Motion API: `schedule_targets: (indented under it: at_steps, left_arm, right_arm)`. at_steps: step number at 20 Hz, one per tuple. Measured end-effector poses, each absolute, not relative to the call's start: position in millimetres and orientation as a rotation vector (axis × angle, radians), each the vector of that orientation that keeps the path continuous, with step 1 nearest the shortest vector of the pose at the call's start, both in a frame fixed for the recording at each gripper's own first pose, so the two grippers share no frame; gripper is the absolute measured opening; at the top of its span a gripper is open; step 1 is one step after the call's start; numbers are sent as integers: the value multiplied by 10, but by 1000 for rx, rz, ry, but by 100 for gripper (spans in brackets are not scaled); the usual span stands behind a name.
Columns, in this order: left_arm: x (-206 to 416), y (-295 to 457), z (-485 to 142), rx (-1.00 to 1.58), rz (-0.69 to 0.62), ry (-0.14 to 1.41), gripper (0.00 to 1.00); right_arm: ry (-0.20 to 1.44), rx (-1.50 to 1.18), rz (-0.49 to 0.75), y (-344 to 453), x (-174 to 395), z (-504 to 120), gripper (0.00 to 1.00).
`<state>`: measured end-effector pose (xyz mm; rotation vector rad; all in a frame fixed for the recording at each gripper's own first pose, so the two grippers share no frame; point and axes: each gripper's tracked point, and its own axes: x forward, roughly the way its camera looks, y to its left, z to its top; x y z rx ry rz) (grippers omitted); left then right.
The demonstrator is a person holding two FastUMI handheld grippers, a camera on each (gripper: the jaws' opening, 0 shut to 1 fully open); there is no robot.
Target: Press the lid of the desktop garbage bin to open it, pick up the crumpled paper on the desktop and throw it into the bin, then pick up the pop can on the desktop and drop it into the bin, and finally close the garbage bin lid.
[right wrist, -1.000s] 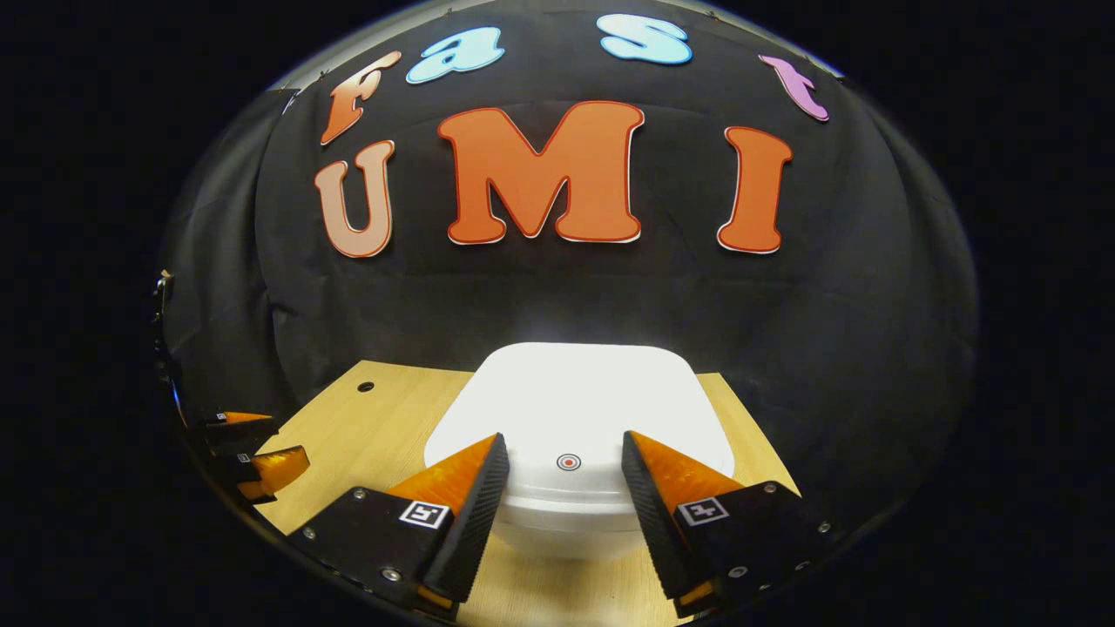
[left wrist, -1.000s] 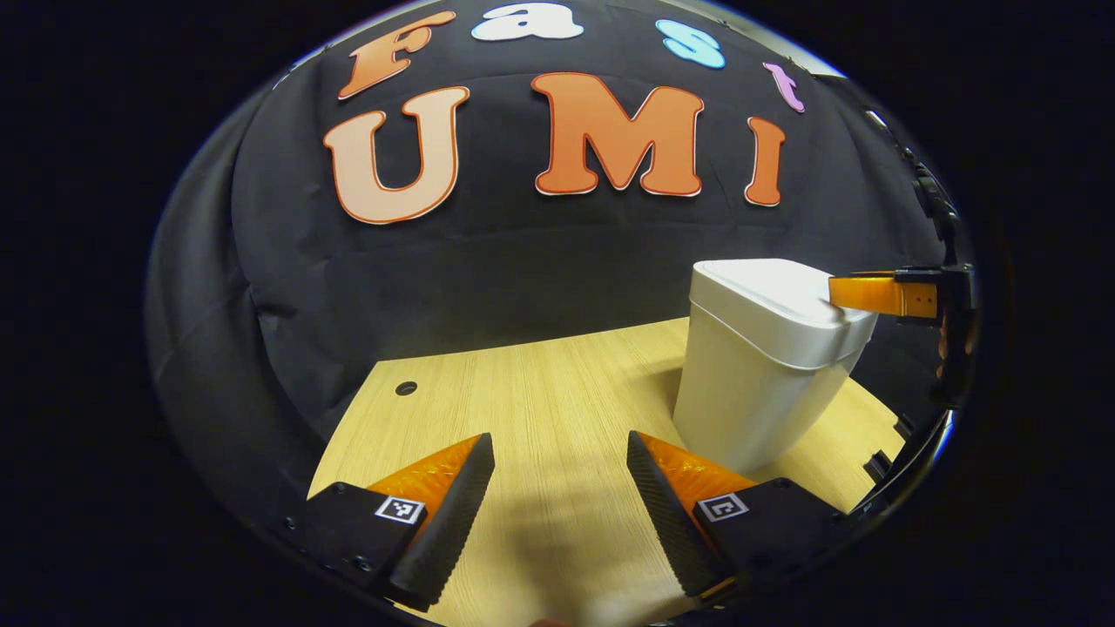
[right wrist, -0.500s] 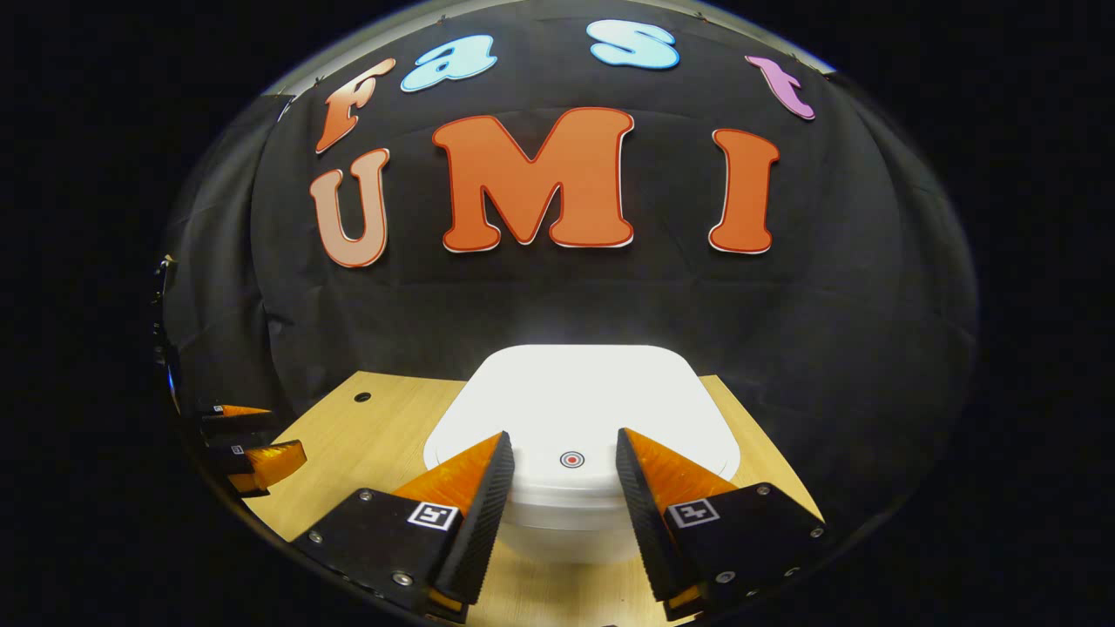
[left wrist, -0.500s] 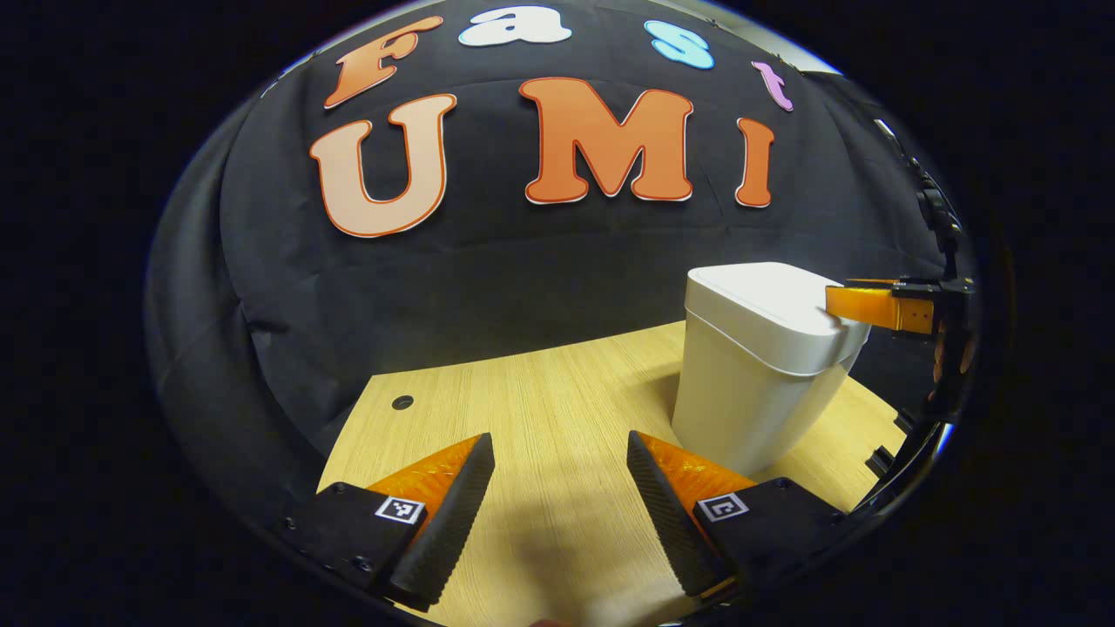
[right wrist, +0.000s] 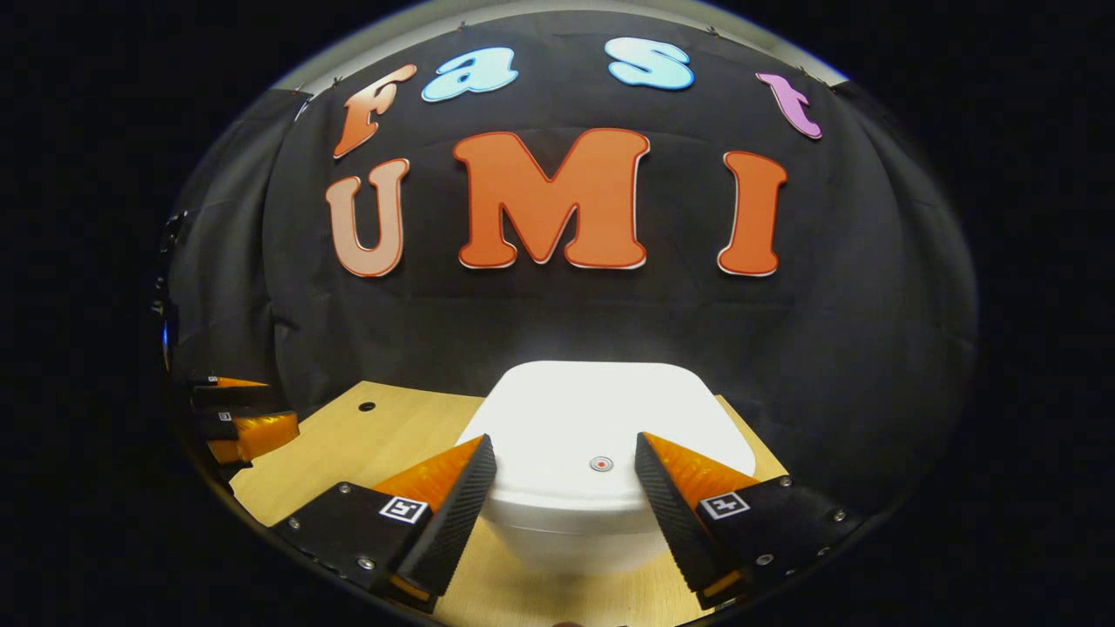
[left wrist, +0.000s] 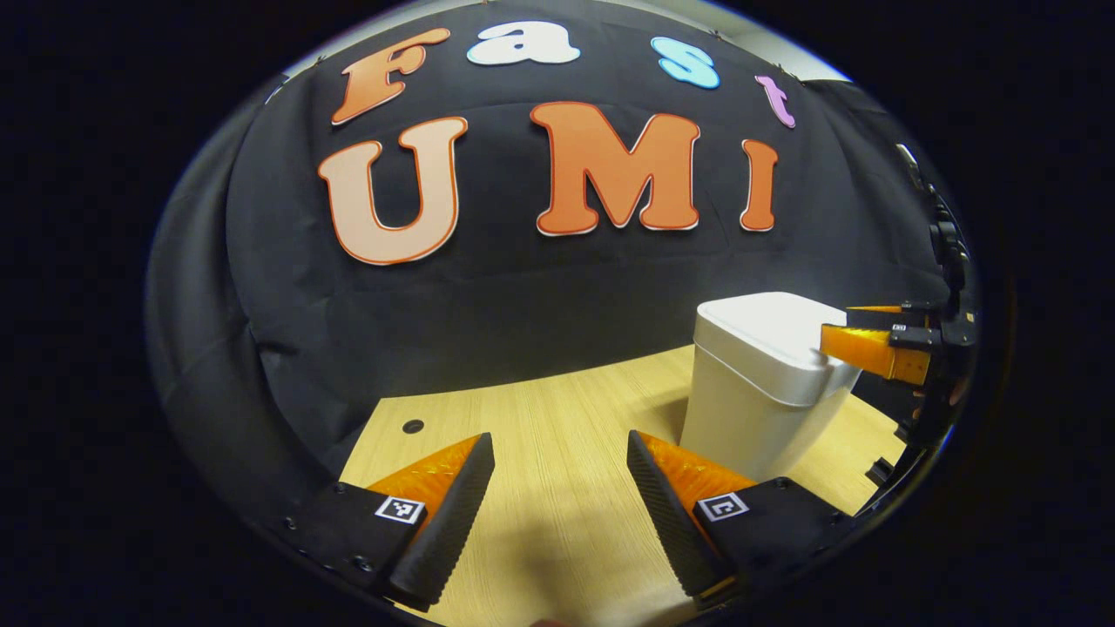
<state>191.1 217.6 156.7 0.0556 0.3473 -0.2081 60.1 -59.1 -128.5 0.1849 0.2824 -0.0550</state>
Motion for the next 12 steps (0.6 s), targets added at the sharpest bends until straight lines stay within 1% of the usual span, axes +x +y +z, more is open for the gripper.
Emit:
schedule_targets:
  at_steps: [4, 5, 7, 8, 12]
  left_arm:
    - [2021, 2478, 1842, 40, -86, 240, 100]
    - [2036, 2552, 1936, 25, -63, 216, 95]
    - [2059, 2671, 2124, 3, -24, 170, 95]
    - [2062, 2729, 2188, -2, -6, 154, 100]
    - [2041, 2921, 2323, -8, 50, 96, 100]
  right_arm:
    - [183, 116, -19, -391, 702, -1017, 97]
    - [168, 104, -7, -320, 709, -970, 98]
    - [146, 88, 22, -168, 749, -890, 98]
    - [138, 81, 37, -102, 774, -854, 98]
    - [112, 87, 94, 166, 863, -758, 98]
